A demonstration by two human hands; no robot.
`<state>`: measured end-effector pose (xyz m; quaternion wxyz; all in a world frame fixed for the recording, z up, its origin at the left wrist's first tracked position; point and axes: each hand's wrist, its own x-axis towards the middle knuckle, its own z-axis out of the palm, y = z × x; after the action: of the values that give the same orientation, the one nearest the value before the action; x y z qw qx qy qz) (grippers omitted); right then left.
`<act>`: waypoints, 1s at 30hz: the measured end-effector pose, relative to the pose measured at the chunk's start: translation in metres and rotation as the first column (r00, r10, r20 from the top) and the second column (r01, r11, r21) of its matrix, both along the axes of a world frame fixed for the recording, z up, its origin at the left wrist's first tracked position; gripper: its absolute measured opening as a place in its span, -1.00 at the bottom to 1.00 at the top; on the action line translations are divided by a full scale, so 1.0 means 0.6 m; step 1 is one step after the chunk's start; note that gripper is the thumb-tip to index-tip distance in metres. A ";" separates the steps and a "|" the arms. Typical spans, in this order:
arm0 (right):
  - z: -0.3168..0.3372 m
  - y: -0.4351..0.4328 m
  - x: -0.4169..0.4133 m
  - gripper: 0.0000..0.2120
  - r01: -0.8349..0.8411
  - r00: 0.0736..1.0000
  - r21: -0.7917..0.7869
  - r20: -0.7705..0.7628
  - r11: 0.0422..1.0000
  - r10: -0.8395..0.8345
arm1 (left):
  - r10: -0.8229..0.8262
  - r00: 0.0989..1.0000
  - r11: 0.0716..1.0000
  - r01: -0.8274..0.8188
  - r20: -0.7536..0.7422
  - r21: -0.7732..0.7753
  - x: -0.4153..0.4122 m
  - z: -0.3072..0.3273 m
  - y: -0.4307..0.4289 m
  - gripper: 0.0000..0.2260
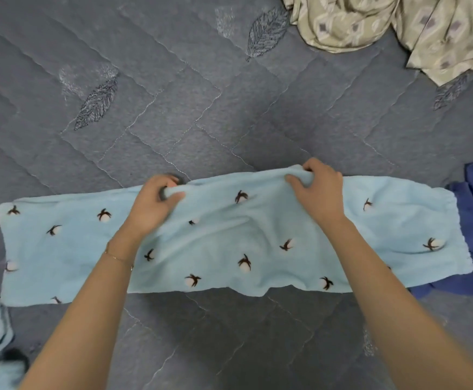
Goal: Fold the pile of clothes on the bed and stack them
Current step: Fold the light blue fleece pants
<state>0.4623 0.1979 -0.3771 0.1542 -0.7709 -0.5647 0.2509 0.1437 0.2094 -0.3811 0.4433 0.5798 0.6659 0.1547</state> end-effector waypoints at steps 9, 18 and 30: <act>-0.030 0.007 0.001 -0.75 0.081 0.981 0.164 0.160 0.983 -0.107 | 0.174 0.959 0.979 -0.144 -0.224 0.143 0.044 -0.033 0.018 -0.93; -0.031 -0.018 0.013 -0.48 0.042 0.999 0.042 0.007 0.998 -0.042 | -0.044 0.913 0.912 0.202 -0.405 0.356 0.110 -0.013 -0.028 -0.65; -0.026 -0.158 0.088 -0.28 0.009 0.987 -0.067 0.162 0.998 0.002 | -0.454 0.687 0.679 0.679 -0.568 0.280 0.308 -0.040 -0.180 -0.48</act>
<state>0.5149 0.1032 -0.3925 0.0821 -0.7947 -0.5652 0.2058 0.3284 0.1016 -0.4050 0.1468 0.8698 0.4706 0.0214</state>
